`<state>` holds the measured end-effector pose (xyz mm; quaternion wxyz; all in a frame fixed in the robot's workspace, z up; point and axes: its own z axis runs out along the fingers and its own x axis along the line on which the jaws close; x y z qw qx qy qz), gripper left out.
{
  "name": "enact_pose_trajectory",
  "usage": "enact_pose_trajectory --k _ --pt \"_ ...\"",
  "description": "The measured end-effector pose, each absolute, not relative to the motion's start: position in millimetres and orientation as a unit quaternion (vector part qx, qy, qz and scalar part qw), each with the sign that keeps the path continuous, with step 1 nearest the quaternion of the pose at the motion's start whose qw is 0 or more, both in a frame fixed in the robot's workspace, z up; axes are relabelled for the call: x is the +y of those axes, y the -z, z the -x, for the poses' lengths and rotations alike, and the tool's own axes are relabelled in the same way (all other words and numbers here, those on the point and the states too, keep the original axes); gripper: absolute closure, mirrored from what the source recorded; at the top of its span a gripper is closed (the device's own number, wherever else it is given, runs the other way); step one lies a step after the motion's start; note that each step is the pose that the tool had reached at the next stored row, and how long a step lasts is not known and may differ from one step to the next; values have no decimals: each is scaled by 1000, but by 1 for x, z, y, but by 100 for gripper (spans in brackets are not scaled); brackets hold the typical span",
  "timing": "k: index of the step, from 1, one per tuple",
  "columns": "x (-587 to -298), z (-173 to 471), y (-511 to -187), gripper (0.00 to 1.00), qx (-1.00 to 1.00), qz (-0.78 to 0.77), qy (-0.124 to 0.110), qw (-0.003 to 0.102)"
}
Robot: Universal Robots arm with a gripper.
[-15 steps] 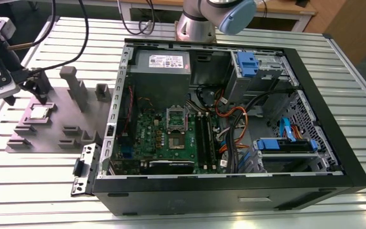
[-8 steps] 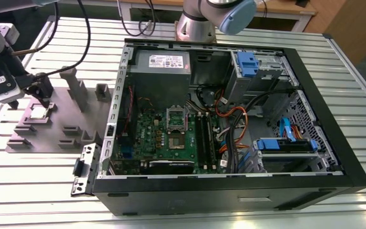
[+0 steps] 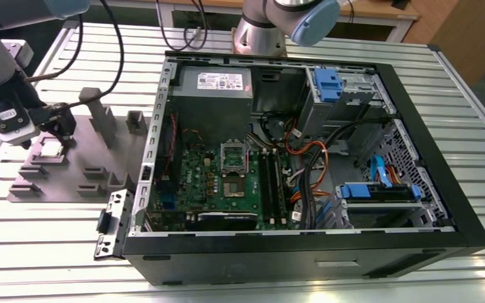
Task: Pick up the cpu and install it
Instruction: 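Pick up the cpu and move it towards the insertion slot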
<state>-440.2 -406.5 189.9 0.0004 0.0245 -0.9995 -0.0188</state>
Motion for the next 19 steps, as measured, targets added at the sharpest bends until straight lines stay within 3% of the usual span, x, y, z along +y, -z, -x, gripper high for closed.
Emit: enact_pose_trajectory --k 10,12,14,15,19 --pt "-407 440 -181 24 -1000 -16 19 0" --pt "-407 439 -181 32 -1000 -16 19 0" --pt "-407 439 -181 32 -1000 -16 19 0" --pt "-407 439 -181 39 -1000 -16 19 0" --pt "-407 439 -181 39 -1000 -15 19 0"
